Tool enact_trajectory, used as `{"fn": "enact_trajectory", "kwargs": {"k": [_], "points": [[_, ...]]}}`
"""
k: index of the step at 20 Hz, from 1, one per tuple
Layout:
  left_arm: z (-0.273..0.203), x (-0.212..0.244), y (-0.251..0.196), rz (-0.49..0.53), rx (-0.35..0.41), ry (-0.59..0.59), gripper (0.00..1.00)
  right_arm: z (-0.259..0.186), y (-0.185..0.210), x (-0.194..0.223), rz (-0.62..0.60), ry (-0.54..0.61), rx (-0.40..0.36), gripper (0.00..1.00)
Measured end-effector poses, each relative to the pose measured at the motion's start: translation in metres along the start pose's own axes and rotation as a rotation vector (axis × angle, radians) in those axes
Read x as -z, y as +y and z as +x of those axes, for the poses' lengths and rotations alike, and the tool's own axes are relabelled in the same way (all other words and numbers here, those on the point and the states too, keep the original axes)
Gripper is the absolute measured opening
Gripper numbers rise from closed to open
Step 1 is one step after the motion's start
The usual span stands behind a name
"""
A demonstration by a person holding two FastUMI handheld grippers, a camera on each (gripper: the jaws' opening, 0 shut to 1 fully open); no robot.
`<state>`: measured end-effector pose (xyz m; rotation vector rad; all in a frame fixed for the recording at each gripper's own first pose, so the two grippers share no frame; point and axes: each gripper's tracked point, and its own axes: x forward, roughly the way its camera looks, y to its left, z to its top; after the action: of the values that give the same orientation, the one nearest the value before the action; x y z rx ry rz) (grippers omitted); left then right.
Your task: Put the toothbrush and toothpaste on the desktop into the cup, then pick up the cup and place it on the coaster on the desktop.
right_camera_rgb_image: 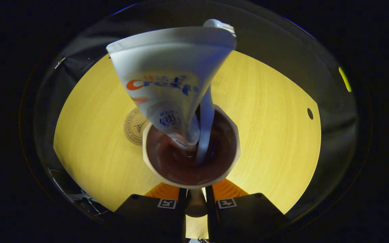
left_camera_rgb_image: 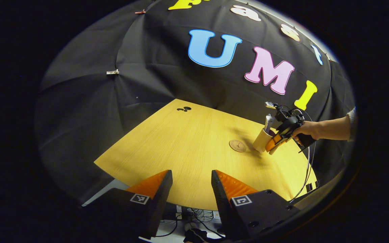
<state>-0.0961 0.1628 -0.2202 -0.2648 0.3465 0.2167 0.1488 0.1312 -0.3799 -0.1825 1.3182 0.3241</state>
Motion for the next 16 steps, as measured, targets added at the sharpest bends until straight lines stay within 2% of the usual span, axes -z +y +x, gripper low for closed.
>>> {"fn": "enact_trajectory", "kwargs": {"k": [3,4,5,6,11,12,13,16], "points": [[-0.011,0.003,0.011,-0.014,-0.022,-0.004,0.73,0.0,0.028,-0.017,-0.044,-0.009,-0.029,0.29],[-0.013,0.003,0.013,-0.018,-0.031,-0.004,0.73,0.002,0.038,-0.021,-0.056,-0.006,-0.04,0.24],[-0.016,0.003,0.016,-0.022,-0.04,-0.006,0.73,0.005,0.047,-0.025,-0.067,-0.005,-0.048,0.29],[-0.019,0.004,0.018,-0.026,-0.049,-0.007,0.73,0.007,0.054,-0.028,-0.074,-0.004,-0.052,0.29],[-0.032,0.009,0.033,-0.048,-0.098,-0.007,0.73,0.022,0.074,-0.038,-0.106,0.019,-0.058,0.29],[-0.033,0.011,0.036,-0.054,-0.107,-0.005,0.73,0.025,0.076,-0.04,-0.11,0.023,-0.058,0.34],[-0.035,0.012,0.039,-0.061,-0.117,-0.002,0.73,0.028,0.079,-0.041,-0.111,0.029,-0.06,0.24],[-0.035,0.015,0.044,-0.081,-0.135,0.005,0.73,0.035,0.082,-0.044,-0.122,0.041,-0.06,0.29]]}}
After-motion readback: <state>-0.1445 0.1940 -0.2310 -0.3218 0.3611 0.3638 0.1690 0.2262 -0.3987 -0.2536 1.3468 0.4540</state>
